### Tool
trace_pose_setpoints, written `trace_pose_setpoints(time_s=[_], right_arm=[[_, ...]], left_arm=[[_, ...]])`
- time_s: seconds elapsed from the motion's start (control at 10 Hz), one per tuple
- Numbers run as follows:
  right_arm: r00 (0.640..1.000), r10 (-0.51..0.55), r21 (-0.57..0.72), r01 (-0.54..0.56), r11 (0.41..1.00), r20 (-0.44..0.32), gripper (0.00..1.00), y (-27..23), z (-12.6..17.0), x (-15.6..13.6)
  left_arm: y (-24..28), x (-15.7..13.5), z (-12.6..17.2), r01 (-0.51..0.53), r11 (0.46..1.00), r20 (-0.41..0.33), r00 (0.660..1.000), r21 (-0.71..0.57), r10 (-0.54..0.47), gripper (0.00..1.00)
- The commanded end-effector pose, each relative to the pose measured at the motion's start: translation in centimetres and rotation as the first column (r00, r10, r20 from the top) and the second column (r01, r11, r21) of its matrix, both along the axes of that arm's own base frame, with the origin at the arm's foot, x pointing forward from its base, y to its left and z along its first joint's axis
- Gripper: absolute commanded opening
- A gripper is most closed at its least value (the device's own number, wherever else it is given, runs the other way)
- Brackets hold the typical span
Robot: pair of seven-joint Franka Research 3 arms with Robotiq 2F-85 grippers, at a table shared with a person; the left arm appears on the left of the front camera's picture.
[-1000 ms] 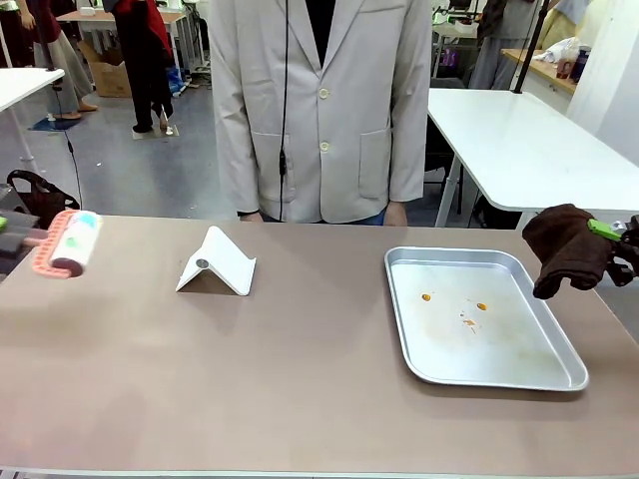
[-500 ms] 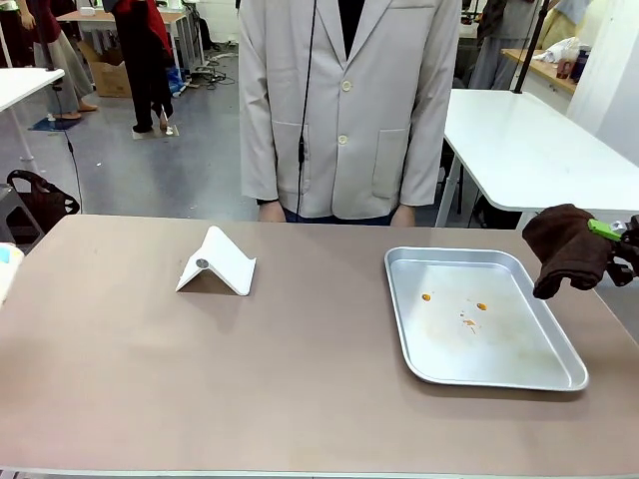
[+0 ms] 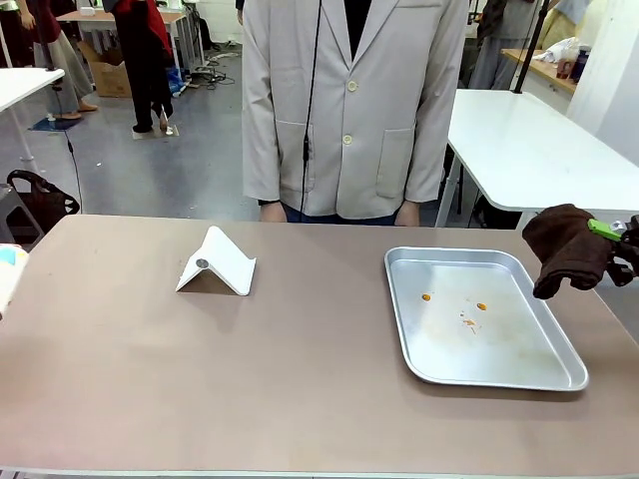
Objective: Clean the surface of the table.
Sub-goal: If a person points to the right, clean the right side of the table with your right hand, and if they point to the left, clean the left side with your left hand, then clean the area not pointed to by the person.
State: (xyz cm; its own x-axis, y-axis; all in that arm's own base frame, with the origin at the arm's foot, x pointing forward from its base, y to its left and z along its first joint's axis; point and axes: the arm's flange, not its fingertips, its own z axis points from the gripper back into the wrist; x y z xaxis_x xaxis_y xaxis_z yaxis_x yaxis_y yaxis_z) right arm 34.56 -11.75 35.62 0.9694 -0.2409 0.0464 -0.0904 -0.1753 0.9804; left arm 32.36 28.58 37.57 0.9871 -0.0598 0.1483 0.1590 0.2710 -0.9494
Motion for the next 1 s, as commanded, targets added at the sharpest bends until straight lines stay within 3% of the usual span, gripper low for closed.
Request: trace_pose_setpoints(time_s=[0.0,0.8,0.9], right_arm=[[1.0,0.012,0.009,-0.012,1.0,0.013,0.0,0.05,0.44,-0.12],[1.0,0.012,0.009,-0.012,1.0,0.013,0.0,0.05,0.44,-0.12],[1.0,0.0,0.0,0.0,1.0,0.0,0.11,0.0,0.0,0.0]], left_arm=[[-0.06,-0.13,0.58,-0.006,1.0,-0.01,1.0,0.006,0.006,0.22],[-0.06,-0.13,0.58,-0.006,1.0,-0.01,1.0,0.006,0.006,0.22],[-0.06,-0.13,0.58,-0.006,1.0,-0.01,1.0,0.006,0.006,0.22]])
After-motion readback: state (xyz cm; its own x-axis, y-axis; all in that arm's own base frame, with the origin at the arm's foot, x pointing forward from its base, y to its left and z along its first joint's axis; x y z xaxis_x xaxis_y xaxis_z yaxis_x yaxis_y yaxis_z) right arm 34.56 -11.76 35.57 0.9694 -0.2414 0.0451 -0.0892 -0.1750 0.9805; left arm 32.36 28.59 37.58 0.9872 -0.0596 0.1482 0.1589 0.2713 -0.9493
